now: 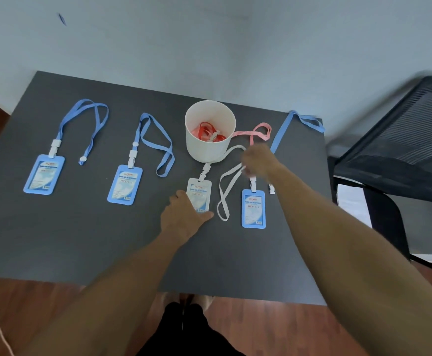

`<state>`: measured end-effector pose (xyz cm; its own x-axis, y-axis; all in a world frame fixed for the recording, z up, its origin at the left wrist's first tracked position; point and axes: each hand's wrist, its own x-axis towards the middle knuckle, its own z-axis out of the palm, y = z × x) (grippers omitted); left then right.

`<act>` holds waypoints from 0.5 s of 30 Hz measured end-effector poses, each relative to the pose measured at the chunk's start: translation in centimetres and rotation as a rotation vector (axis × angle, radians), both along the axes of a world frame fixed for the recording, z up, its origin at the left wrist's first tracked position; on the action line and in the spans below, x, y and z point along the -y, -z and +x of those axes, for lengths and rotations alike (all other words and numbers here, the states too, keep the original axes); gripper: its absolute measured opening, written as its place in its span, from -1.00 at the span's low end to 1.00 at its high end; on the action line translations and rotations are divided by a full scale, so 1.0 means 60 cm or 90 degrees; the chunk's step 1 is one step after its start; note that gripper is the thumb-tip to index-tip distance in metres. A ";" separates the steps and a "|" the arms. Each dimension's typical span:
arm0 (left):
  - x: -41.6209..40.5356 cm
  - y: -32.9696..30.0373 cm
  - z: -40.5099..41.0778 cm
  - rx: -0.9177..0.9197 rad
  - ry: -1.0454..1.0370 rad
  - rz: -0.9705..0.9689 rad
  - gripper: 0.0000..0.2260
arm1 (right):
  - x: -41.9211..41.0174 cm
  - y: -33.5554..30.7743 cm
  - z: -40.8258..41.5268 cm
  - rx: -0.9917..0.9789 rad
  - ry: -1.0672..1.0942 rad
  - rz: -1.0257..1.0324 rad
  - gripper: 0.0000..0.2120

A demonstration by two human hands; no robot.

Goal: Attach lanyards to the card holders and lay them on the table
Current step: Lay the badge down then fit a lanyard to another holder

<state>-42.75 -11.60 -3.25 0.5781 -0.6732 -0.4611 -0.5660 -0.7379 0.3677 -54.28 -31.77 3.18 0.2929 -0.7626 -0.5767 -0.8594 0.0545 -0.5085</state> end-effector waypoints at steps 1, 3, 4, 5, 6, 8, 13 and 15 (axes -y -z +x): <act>0.001 -0.001 0.000 -0.002 -0.002 -0.001 -0.18 | -0.017 0.012 -0.005 -0.052 -0.052 0.018 -0.84; 0.003 -0.002 -0.001 -0.007 -0.011 0.009 -0.17 | -0.053 0.039 -0.008 -0.023 0.015 0.078 -0.83; 0.005 -0.002 -0.002 -0.009 -0.017 0.015 -0.16 | -0.069 0.054 -0.009 -0.027 0.026 0.068 -0.77; 0.006 -0.001 -0.002 -0.011 -0.022 0.019 -0.16 | -0.083 0.065 -0.005 -0.016 0.075 0.065 -0.71; 0.005 0.001 -0.002 -0.015 -0.027 0.021 -0.16 | -0.093 0.080 0.001 -0.012 0.094 0.043 -0.66; 0.004 0.005 -0.001 -0.024 -0.035 0.017 -0.17 | -0.106 0.096 0.020 0.005 0.113 -0.022 -0.61; 0.004 0.016 0.004 -0.046 -0.047 0.020 -0.13 | -0.093 0.099 0.050 -0.042 0.127 -0.117 -0.77; 0.007 0.017 0.008 -0.050 -0.042 0.029 -0.11 | -0.072 0.100 0.051 -0.072 0.096 -0.153 -0.81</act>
